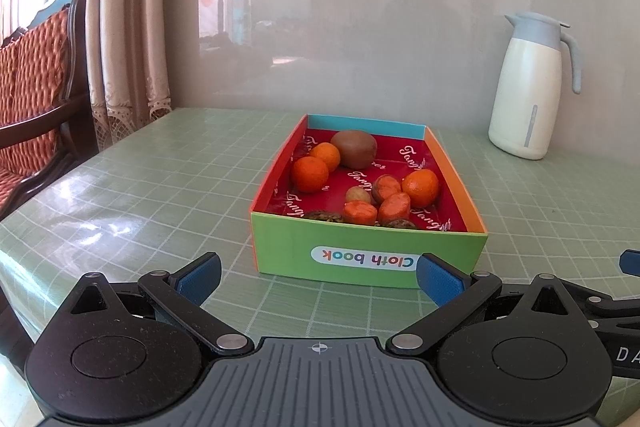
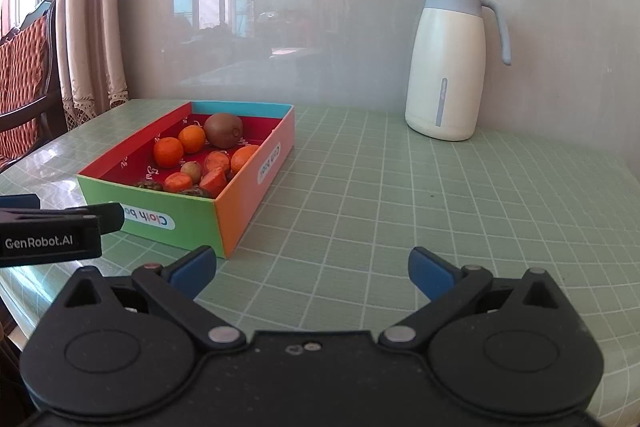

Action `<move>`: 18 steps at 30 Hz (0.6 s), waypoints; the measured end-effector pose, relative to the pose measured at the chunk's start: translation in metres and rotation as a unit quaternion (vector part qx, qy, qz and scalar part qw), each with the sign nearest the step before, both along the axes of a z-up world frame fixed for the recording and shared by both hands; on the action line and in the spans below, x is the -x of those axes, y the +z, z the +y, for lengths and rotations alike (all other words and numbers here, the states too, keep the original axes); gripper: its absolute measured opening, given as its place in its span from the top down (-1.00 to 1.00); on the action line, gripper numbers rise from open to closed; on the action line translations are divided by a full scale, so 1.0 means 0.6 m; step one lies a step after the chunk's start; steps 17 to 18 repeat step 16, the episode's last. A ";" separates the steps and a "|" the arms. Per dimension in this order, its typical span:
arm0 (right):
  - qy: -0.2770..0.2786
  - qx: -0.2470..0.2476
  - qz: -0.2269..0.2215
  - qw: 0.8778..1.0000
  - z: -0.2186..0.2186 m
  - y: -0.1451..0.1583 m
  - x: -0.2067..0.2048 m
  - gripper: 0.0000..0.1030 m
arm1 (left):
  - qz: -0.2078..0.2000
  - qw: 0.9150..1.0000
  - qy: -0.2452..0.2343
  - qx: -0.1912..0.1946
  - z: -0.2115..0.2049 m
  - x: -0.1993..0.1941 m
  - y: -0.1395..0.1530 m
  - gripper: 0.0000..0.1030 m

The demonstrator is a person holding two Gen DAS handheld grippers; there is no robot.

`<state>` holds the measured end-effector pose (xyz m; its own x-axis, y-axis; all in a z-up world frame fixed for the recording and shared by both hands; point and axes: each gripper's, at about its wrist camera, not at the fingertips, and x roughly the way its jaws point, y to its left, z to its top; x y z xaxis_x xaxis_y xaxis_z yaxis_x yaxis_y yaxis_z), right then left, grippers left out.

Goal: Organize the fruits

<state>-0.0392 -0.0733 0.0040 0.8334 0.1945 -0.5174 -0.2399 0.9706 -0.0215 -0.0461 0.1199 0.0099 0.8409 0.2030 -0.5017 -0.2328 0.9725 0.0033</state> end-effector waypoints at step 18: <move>-0.006 -0.012 -0.011 1.000 -0.009 0.011 0.004 -0.99 | -0.024 0.999 -0.024 0.001 -0.004 0.007 0.008 -1.00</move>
